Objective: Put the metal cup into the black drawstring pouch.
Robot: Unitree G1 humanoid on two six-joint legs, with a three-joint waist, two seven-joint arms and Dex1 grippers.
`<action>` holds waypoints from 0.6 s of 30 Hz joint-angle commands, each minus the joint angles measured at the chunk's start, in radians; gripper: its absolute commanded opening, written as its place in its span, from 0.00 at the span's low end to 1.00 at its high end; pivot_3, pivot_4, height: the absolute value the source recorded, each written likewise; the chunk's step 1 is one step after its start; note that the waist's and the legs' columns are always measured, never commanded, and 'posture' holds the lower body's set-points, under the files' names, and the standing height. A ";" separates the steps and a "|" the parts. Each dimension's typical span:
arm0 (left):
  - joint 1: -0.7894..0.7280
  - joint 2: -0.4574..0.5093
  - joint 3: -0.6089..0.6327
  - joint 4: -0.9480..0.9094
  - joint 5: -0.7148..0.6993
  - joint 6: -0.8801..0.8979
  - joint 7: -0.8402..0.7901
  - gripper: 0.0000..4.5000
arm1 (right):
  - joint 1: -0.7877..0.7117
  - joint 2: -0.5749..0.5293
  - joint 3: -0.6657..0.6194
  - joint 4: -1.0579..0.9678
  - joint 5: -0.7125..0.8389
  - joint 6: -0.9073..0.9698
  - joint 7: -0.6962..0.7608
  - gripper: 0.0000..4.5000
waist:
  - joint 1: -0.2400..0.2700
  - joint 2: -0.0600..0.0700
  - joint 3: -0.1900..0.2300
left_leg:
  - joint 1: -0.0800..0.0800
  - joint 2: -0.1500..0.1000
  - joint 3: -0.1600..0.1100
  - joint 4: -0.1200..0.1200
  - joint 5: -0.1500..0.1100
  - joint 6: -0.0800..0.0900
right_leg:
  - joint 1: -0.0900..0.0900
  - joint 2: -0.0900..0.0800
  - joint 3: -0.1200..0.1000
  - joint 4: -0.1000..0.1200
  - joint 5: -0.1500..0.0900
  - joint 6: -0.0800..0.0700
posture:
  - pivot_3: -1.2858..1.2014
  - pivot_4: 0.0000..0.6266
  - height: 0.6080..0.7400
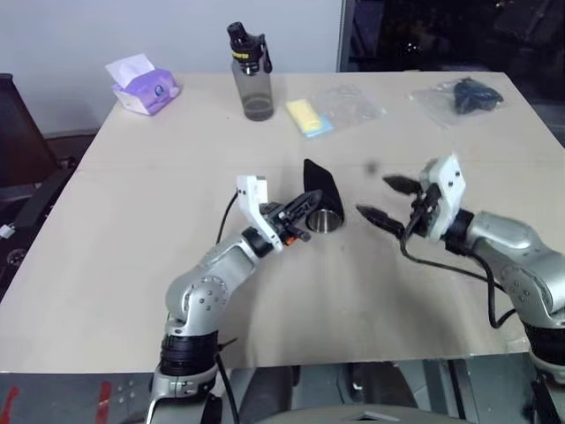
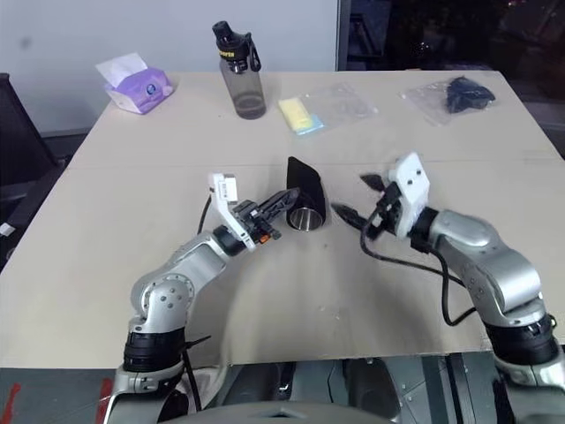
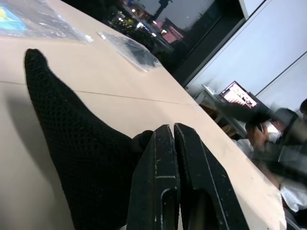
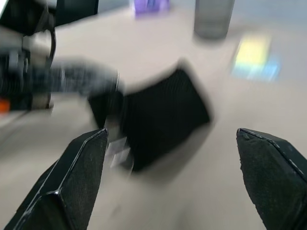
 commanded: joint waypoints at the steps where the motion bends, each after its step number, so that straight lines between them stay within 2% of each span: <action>1: -0.011 -0.008 -0.001 -0.028 -0.004 -0.014 -0.010 0.00 | -0.027 0.048 0.056 -0.008 -0.054 -0.042 -0.004 0.97 | 0.002 0.000 0.000 | 0.000 0.000 -0.001 0.000 0.000 0.000 | 0.000 0.000 -0.001 0.000 0.001 0.000 | 0.52 0.24 1.00; 6: -0.011 -0.011 -0.003 -0.029 -0.004 -0.013 -0.012 0.00 | 0.012 0.119 0.103 0.053 -0.074 -0.033 0.006 0.97 | 0.004 0.000 0.000 | -0.002 0.000 -0.002 0.000 0.000 0.000 | 0.000 -0.001 -0.001 -0.002 0.004 -0.001 | 0.52 0.24 1.00; 13: -0.012 -0.011 -0.001 -0.031 -0.004 -0.014 -0.008 0.00 | 0.037 0.196 0.054 0.075 0.041 0.120 -0.016 0.97 | 0.002 0.000 0.000 | -0.002 0.000 -0.004 0.000 0.000 0.000 | 0.000 -0.001 0.000 -0.003 0.004 -0.001 | 0.52 0.24 1.00; 18: -0.008 -0.013 -0.002 -0.036 -0.006 -0.011 -0.005 0.00 | 0.038 0.207 0.050 0.073 0.039 0.151 -0.027 0.45 | 0.002 0.000 0.000 | -0.002 0.000 -0.003 0.000 0.000 0.000 | 0.000 -0.001 -0.001 -0.002 0.003 -0.003 | 0.52 0.24 1.00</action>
